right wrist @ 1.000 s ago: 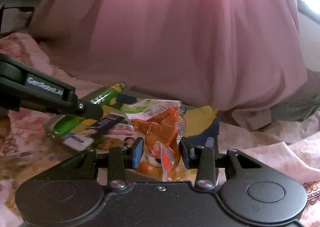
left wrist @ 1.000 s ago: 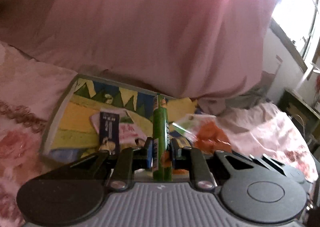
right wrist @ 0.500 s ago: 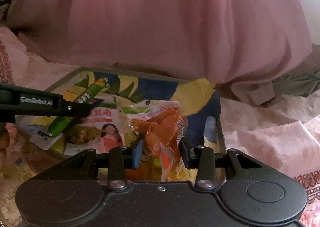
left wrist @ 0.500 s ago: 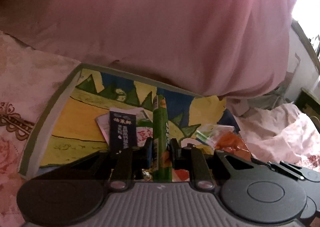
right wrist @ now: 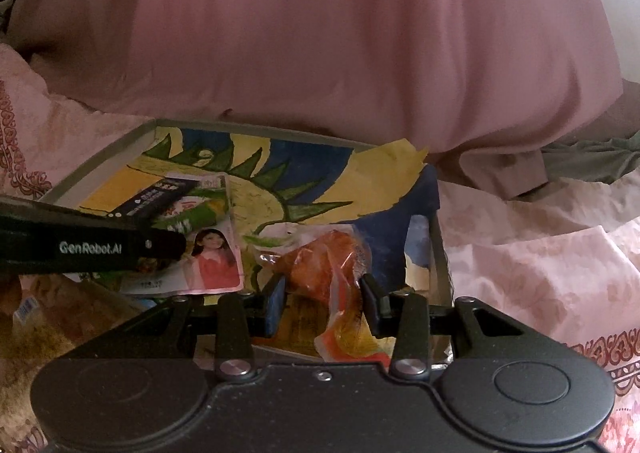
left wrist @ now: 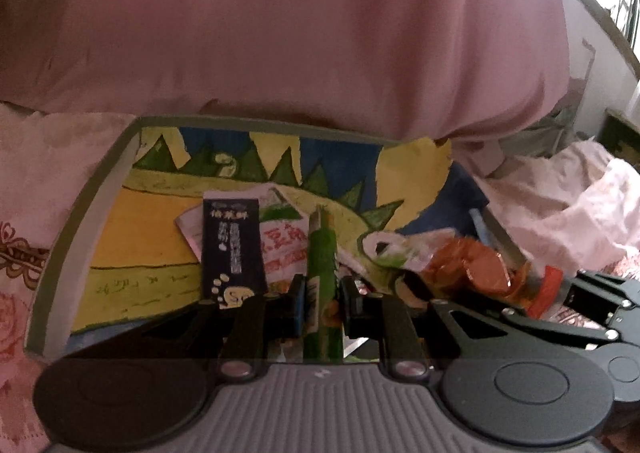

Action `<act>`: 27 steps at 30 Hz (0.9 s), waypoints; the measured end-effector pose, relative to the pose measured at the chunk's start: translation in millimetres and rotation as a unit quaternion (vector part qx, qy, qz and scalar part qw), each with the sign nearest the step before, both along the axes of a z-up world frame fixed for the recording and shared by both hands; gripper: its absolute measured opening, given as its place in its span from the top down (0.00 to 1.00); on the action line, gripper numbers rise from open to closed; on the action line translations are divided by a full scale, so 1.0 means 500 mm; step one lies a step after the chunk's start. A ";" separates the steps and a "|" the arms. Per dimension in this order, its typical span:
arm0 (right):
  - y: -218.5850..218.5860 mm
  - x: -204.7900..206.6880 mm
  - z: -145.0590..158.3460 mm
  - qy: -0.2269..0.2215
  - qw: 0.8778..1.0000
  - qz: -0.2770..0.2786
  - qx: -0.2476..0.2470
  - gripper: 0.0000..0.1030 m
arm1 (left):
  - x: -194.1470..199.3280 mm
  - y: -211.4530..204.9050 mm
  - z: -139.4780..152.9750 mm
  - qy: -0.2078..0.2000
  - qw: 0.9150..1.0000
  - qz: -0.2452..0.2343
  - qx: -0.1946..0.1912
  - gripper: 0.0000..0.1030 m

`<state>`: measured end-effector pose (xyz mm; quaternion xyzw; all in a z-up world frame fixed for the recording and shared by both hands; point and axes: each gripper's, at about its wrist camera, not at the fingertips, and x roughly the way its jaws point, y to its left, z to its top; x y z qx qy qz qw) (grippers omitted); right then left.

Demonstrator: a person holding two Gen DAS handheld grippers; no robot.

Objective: Organize snacks
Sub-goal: 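Carry the green stick and orange pouch with both grippers over the tray, then open both grippers to drop the green stick and orange pouch into the tray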

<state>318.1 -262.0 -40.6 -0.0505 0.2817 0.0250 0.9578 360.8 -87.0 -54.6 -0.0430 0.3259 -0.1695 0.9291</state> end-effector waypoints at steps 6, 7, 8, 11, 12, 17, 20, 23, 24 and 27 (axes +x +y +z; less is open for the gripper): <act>-0.005 -0.001 0.003 0.004 1.000 -0.006 0.008 0.56 | -0.001 -0.009 -0.005 -0.005 1.000 -0.007 0.021 0.81; -0.007 -0.002 0.004 0.005 1.000 -0.007 0.011 0.55 | -0.001 -0.009 -0.005 -0.004 1.000 -0.006 0.020 0.81; -0.010 -0.003 0.004 0.005 1.000 -0.009 0.014 0.55 | -0.001 -0.009 -0.005 -0.002 1.000 -0.005 0.018 0.81; -0.016 -0.010 0.008 0.002 1.000 -0.010 0.018 0.52 | -0.003 -0.007 0.000 0.002 1.000 -0.003 0.011 0.80; -0.017 -0.011 0.010 0.001 1.000 -0.011 0.019 0.49 | -0.004 -0.007 0.003 0.003 1.000 -0.003 0.009 0.77; -0.028 -0.023 0.024 0.001 0.999 -0.016 0.036 0.40 | -0.014 -0.002 0.015 0.007 1.000 -0.004 -0.005 0.60; -0.037 -0.037 0.037 -0.003 0.999 -0.020 0.049 0.34 | -0.028 0.004 0.026 0.002 1.000 0.002 -0.010 0.50; -0.047 -0.058 0.058 -0.016 0.998 -0.028 0.058 0.28 | -0.048 0.014 0.044 -0.010 1.000 0.017 -0.015 0.34; -0.051 -0.066 0.066 -0.021 0.997 -0.031 0.062 0.25 | -0.055 0.018 0.051 -0.015 1.000 0.021 -0.017 0.28; -0.064 -0.094 0.094 -0.037 0.995 -0.042 0.079 0.15 | -0.075 0.033 0.077 -0.029 0.999 0.037 -0.025 0.14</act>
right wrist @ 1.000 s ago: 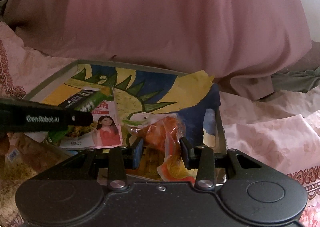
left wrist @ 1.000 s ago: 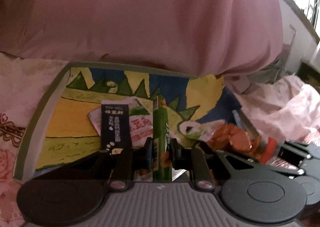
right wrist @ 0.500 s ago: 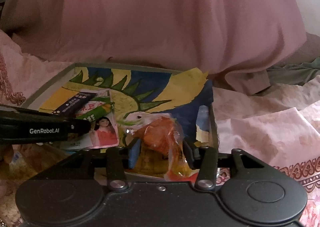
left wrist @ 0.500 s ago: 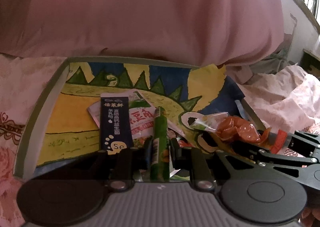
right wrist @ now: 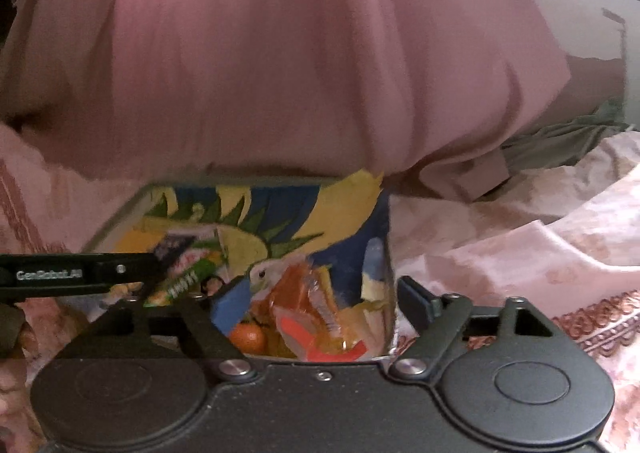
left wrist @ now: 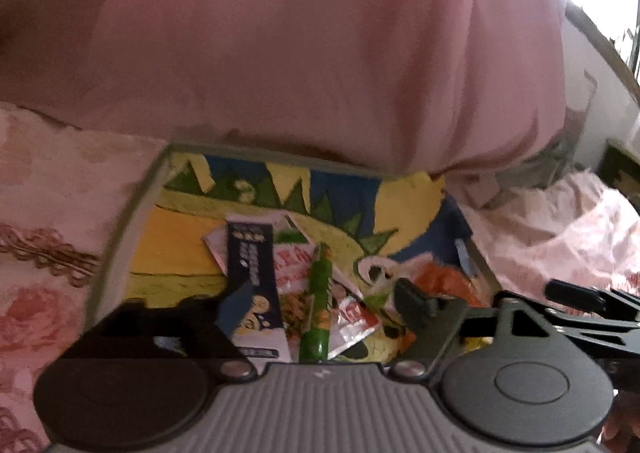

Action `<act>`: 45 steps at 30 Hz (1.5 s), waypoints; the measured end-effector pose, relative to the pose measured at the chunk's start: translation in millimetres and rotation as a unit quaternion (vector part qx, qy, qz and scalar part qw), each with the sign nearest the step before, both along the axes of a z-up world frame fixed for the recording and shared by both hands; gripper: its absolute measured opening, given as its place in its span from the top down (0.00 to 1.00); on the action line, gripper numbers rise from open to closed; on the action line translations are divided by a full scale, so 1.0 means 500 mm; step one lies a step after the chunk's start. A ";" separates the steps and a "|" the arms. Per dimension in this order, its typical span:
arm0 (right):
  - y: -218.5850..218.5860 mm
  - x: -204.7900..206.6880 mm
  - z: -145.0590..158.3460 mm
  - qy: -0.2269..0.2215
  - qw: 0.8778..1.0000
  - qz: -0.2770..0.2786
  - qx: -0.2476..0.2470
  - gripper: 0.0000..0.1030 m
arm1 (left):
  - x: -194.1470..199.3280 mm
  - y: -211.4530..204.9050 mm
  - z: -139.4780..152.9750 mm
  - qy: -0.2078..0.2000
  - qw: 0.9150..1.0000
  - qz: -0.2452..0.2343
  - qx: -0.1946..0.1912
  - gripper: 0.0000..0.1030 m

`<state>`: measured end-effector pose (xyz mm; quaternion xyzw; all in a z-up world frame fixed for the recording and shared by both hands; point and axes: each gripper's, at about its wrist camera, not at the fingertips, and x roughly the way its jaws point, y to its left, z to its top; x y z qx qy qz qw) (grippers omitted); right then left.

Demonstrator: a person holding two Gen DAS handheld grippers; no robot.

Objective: Organize snacks
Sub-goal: 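Open both grippers to drop the green stick and orange pouch into the tray, then move both tools back toward the clear wrapped bar and rice crispy block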

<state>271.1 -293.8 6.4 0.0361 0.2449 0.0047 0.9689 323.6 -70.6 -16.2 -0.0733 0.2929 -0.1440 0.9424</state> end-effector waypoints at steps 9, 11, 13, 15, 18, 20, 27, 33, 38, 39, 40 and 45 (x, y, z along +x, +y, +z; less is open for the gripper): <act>-0.019 -0.110 0.093 -0.073 0.997 -0.015 0.028 0.01 | -0.103 0.015 0.098 -0.068 0.997 0.035 0.012 0.00; -0.019 -0.139 0.105 -0.081 0.996 -0.015 0.036 0.01 | -0.135 0.016 0.114 -0.080 0.996 0.041 0.013 0.00; -0.015 -0.166 0.113 -0.087 0.996 -0.016 0.035 0.01 | -0.171 0.025 0.124 -0.092 0.994 0.050 0.013 0.00; -0.013 -0.199 0.122 -0.093 0.995 -0.019 0.029 0.01 | -0.208 0.038 0.129 -0.097 0.993 0.063 0.012 0.00; -0.008 -0.246 0.131 -0.100 0.994 -0.024 0.022 0.01 | -0.263 0.060 0.132 -0.099 0.992 0.082 0.011 0.00; -0.004 -0.277 0.133 -0.103 0.994 -0.029 0.022 0.00 | -0.296 0.072 0.134 -0.098 0.991 0.088 0.019 0.00; 0.025 -0.370 0.127 -0.098 0.995 -0.028 0.013 0.00 | -0.400 0.106 0.130 -0.094 0.986 0.127 0.052 0.00; 0.066 -0.427 0.108 -0.081 0.997 -0.011 0.012 0.00 | -0.484 0.144 0.110 -0.074 0.980 0.166 0.081 0.00; 0.103 -0.458 0.091 -0.066 0.998 0.006 0.006 0.00 | -0.538 0.174 0.093 -0.050 0.974 0.200 0.091 0.00; 0.110 -0.462 0.089 -0.063 0.998 0.010 0.006 0.00 | -0.546 0.179 0.094 -0.050 0.973 0.209 0.090 0.00; 0.116 -0.465 0.086 -0.058 0.998 0.014 0.007 0.00 | -0.553 0.185 0.096 -0.050 0.971 0.219 0.087 0.00; 0.139 -0.469 0.070 -0.030 0.999 0.028 0.019 0.00 | -0.575 0.201 0.091 -0.036 0.959 0.266 0.092 0.00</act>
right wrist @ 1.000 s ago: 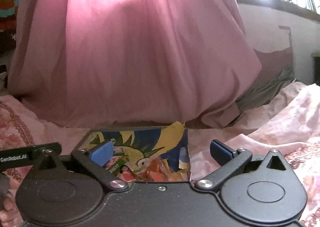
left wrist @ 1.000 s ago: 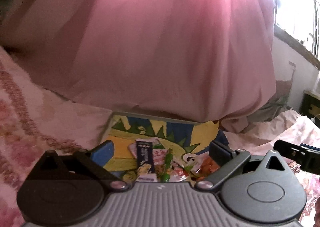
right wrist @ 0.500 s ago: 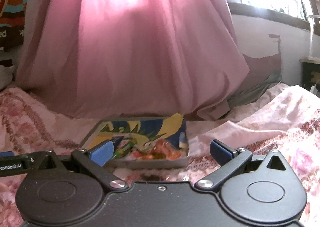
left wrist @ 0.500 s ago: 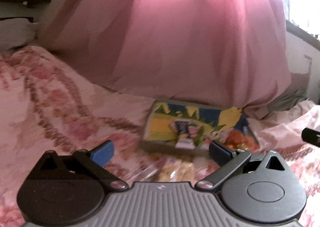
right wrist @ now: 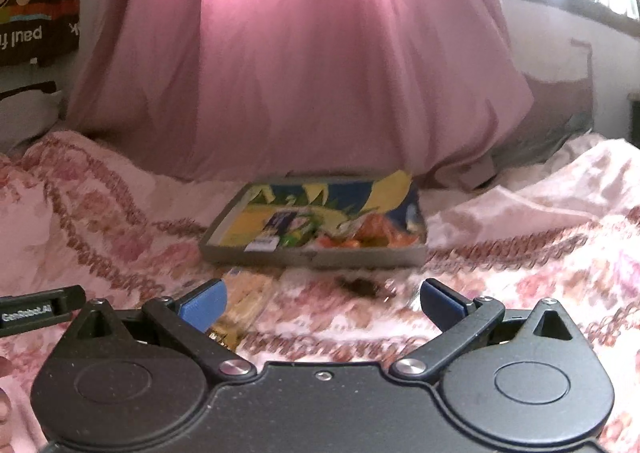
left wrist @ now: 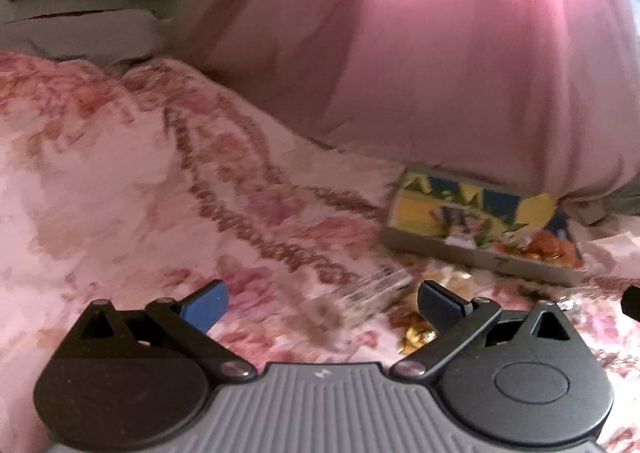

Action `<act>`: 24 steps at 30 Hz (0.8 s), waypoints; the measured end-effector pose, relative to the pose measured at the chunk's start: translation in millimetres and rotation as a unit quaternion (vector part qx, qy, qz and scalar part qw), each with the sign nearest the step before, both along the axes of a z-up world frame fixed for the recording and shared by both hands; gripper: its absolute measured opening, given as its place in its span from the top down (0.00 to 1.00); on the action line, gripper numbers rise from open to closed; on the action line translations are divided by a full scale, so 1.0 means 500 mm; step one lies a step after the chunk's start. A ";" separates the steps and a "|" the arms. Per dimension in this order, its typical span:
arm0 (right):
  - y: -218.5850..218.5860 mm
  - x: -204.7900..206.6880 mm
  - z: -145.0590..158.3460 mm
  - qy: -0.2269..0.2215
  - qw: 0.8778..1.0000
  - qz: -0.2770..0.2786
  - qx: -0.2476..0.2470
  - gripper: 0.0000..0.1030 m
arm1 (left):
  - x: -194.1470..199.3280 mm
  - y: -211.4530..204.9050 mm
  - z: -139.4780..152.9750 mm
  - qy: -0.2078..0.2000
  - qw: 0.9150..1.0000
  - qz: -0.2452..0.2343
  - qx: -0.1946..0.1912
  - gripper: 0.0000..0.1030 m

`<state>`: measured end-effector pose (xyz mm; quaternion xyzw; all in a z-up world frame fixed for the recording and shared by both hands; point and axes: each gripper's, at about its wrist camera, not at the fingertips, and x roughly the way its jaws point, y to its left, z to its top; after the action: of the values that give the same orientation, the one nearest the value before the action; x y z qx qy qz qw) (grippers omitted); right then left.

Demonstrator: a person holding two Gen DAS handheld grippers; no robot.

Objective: Organize snacks
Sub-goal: 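Move both tools back toward the clear wrapped bar and rice crispy block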

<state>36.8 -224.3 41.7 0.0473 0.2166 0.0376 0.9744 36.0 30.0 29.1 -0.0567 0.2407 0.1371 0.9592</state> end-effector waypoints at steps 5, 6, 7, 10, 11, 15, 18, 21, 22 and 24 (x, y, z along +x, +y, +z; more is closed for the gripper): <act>0.019 0.007 -0.016 0.019 1.000 0.010 -0.006 0.00 | 0.004 0.001 -0.006 0.016 1.000 0.014 0.004 0.00; 0.023 0.009 -0.020 0.022 1.000 0.013 -0.009 0.00 | 0.005 0.002 -0.007 0.019 1.000 0.017 0.005 0.00; 0.026 0.011 -0.023 0.025 1.000 0.015 -0.011 0.00 | 0.008 0.003 -0.009 0.024 0.999 0.020 0.006 0.00; 0.033 0.019 -0.032 0.033 0.999 0.019 -0.012 0.00 | 0.019 0.007 -0.014 0.040 0.999 0.032 0.003 0.00; 0.034 0.021 -0.034 0.035 0.999 0.019 -0.012 0.00 | 0.022 0.009 -0.016 0.045 0.998 0.036 0.002 0.00; 0.040 0.032 -0.045 0.047 0.999 0.021 -0.013 0.00 | 0.034 0.017 -0.026 0.070 0.996 0.056 0.000 0.00; 0.043 0.042 -0.052 0.055 0.998 0.023 -0.014 0.00 | 0.043 0.018 -0.031 0.083 0.995 0.056 -0.002 0.00; 0.044 0.057 -0.056 0.061 0.998 0.032 -0.013 0.00 | 0.052 0.021 -0.035 0.095 0.994 0.053 -0.005 0.00; 0.046 0.063 -0.058 0.062 0.997 0.035 -0.014 0.00 | 0.056 0.022 -0.037 0.100 0.994 0.053 -0.008 0.00; 0.049 0.074 -0.061 0.061 0.997 0.040 -0.019 0.00 | 0.064 0.024 -0.041 0.110 0.992 0.056 -0.011 0.00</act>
<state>73.6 -200.0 11.2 0.0224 0.2784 0.0696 0.9577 68.2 41.9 8.7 -0.0648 0.3425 0.1933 0.9171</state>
